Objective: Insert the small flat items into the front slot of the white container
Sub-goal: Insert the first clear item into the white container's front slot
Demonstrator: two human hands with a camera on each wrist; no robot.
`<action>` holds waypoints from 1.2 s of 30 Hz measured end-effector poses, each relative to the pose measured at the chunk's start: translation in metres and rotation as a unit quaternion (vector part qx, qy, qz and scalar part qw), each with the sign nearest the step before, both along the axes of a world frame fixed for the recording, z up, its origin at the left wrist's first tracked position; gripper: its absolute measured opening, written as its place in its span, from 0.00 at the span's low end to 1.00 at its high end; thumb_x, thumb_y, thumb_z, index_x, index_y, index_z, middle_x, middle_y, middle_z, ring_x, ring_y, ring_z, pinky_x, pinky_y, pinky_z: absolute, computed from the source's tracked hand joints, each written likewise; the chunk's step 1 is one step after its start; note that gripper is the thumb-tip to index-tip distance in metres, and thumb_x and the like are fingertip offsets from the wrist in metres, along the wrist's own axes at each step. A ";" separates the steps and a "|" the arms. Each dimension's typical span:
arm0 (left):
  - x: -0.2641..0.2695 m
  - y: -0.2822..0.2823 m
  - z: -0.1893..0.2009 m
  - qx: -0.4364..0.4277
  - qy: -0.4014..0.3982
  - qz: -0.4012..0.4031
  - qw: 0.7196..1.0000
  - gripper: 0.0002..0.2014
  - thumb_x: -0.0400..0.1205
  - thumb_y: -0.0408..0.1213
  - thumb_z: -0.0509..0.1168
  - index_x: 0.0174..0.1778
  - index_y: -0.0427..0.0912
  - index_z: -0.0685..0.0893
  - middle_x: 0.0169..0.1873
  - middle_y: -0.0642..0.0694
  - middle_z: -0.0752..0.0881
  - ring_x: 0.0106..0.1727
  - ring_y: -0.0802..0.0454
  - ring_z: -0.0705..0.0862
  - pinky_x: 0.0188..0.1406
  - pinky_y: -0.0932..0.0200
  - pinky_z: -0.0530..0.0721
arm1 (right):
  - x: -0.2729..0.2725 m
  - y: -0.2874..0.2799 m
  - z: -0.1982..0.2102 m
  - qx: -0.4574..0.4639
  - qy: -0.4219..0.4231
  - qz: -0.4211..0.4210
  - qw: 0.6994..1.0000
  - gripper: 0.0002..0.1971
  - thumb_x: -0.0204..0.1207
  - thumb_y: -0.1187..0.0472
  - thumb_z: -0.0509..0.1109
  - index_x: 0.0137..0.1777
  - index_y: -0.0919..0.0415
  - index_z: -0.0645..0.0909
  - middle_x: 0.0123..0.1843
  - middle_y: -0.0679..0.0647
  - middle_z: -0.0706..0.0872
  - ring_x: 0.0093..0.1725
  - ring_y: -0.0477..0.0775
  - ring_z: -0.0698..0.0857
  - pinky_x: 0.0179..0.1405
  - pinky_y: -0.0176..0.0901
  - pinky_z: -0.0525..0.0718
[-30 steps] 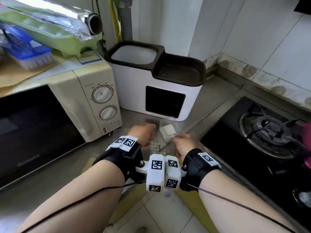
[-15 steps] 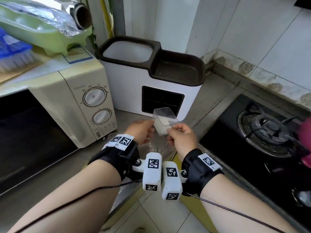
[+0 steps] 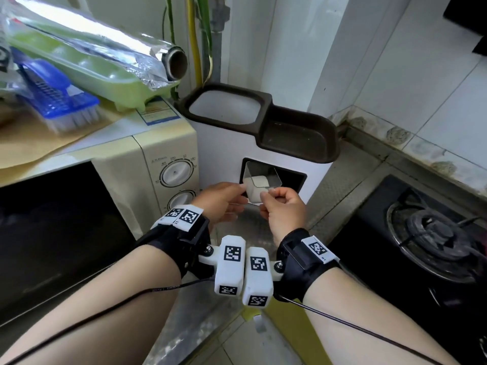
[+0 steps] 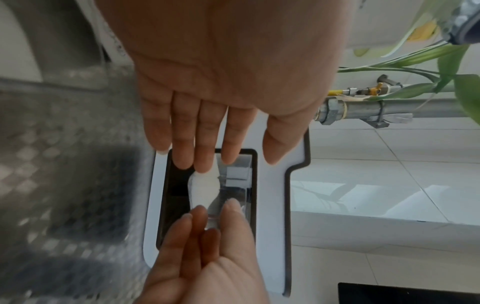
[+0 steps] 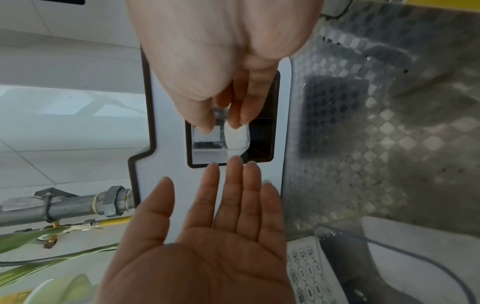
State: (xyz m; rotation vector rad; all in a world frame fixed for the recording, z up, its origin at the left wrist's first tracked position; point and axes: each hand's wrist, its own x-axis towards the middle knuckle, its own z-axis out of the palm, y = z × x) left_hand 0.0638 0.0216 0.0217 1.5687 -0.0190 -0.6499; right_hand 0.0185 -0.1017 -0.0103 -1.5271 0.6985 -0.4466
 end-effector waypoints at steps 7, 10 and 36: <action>0.009 0.019 -0.006 0.005 0.005 0.002 1.000 0.10 0.81 0.44 0.61 0.54 0.47 0.81 0.43 0.47 0.87 0.45 0.50 0.85 0.45 0.56 0.79 | 0.017 0.016 -0.003 -0.016 0.028 0.057 0.998 0.14 0.72 0.60 0.70 0.58 0.51 0.83 0.40 0.46 0.86 0.39 0.49 0.86 0.53 0.54 0.89; 0.010 0.024 -0.010 0.003 0.012 0.009 1.000 0.07 0.81 0.44 0.61 0.50 0.48 0.82 0.42 0.48 0.88 0.45 0.50 0.85 0.46 0.56 0.79 | 0.024 0.018 -0.003 -0.015 0.033 0.045 0.998 0.20 0.74 0.63 0.67 0.66 0.54 0.80 0.40 0.42 0.85 0.38 0.46 0.85 0.51 0.52 0.88; -0.036 0.066 -0.017 0.211 -0.029 0.100 0.972 0.11 0.79 0.42 0.61 0.46 0.41 0.85 0.47 0.37 0.88 0.48 0.42 0.82 0.40 0.60 0.73 | -0.009 0.040 -0.041 0.030 0.179 0.140 0.973 0.23 0.73 0.70 0.62 0.68 0.61 0.75 0.47 0.59 0.83 0.28 0.53 0.78 0.36 0.51 0.81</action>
